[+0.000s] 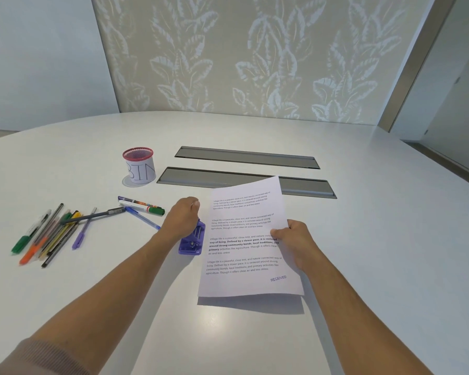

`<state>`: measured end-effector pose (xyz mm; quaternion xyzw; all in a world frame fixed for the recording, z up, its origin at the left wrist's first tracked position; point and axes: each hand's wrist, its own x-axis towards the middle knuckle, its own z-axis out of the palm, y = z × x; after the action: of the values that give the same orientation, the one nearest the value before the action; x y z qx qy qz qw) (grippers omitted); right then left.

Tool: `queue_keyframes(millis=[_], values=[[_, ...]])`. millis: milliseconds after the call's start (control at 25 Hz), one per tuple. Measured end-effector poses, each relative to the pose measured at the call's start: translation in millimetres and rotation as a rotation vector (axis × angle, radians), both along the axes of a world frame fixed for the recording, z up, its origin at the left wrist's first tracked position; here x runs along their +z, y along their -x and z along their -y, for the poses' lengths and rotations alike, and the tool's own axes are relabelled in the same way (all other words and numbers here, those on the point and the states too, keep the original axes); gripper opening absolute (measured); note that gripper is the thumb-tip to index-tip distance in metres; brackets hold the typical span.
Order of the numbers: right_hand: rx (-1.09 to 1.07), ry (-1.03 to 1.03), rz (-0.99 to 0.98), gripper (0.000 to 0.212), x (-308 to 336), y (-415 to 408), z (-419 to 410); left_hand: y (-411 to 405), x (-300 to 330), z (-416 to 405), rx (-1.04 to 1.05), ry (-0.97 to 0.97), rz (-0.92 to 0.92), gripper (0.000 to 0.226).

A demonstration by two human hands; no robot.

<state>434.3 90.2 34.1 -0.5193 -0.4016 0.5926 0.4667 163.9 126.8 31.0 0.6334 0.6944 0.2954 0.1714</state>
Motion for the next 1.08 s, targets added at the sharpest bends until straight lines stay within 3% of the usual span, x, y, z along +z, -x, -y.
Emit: queue_keyframes(millis=[160,320,680,960,1080], values=[[0.002,0.02,-0.009,0.018,-4,4,-3,-8,-10,4,-0.019,0.046,0.104,0.035],[-0.014,0.043,0.024,0.018,-6,3,-6,-20,-15,3,-0.044,0.078,0.254,0.035],[-0.008,0.054,0.096,0.019,-9,-3,-1,-42,-25,1,-0.048,0.086,0.388,0.035],[-0.015,0.016,0.22,0.017,-10,-4,1,-29,-17,-6,-0.027,0.015,0.285,0.034],[-0.031,0.017,0.188,0.015,-11,-4,1,-23,-18,-12,0.04,-0.01,0.129,0.034]])
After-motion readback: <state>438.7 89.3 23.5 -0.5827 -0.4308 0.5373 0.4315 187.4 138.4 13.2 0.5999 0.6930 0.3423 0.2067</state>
